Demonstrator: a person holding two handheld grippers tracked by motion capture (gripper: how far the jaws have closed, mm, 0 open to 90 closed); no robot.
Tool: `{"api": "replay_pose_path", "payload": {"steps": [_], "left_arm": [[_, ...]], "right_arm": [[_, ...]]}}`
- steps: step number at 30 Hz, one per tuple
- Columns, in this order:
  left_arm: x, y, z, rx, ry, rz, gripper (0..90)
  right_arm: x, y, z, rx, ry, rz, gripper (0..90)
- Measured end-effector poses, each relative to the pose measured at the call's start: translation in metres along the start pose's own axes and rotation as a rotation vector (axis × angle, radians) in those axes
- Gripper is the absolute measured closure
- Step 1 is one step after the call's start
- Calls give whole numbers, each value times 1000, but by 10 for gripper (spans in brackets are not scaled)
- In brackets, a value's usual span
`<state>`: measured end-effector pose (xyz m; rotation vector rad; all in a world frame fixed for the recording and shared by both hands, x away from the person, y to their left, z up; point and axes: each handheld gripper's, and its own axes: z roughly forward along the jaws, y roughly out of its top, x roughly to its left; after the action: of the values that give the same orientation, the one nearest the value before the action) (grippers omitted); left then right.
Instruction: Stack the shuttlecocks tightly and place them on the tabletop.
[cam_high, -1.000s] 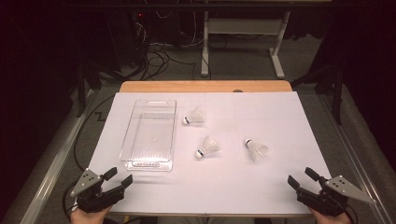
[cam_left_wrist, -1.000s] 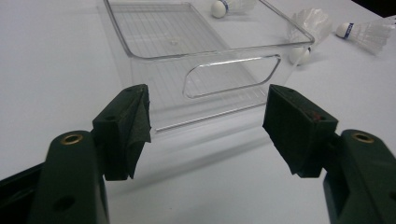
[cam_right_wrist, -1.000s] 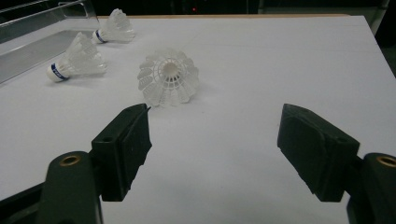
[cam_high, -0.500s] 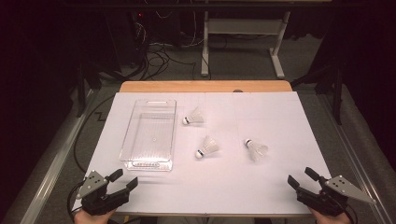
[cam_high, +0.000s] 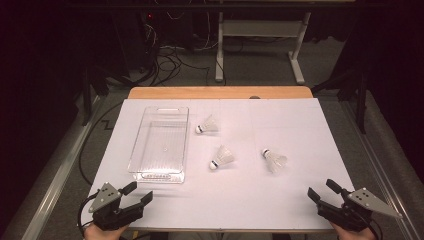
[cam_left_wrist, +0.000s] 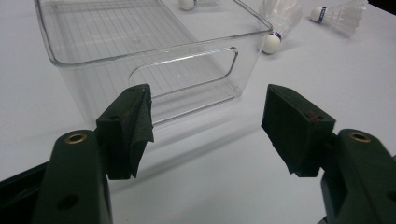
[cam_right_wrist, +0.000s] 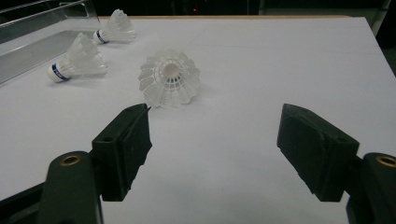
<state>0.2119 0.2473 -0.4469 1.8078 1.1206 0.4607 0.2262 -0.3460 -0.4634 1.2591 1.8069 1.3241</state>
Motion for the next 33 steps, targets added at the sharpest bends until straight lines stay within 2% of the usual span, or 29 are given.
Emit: {"api": "replay_pose_path", "payload": {"steps": [7,11,33], "left_arm": [[-3,3,4,2,-10,6,341],[-4,5,8,4,-35,0,340],[-21,14,27,35,-86,49,342]], "right_arm": [[0,0,0,0,1,4,265],[-1,0,0,-1,1,6,265],[0,0,1,0,9,8,265]]}}
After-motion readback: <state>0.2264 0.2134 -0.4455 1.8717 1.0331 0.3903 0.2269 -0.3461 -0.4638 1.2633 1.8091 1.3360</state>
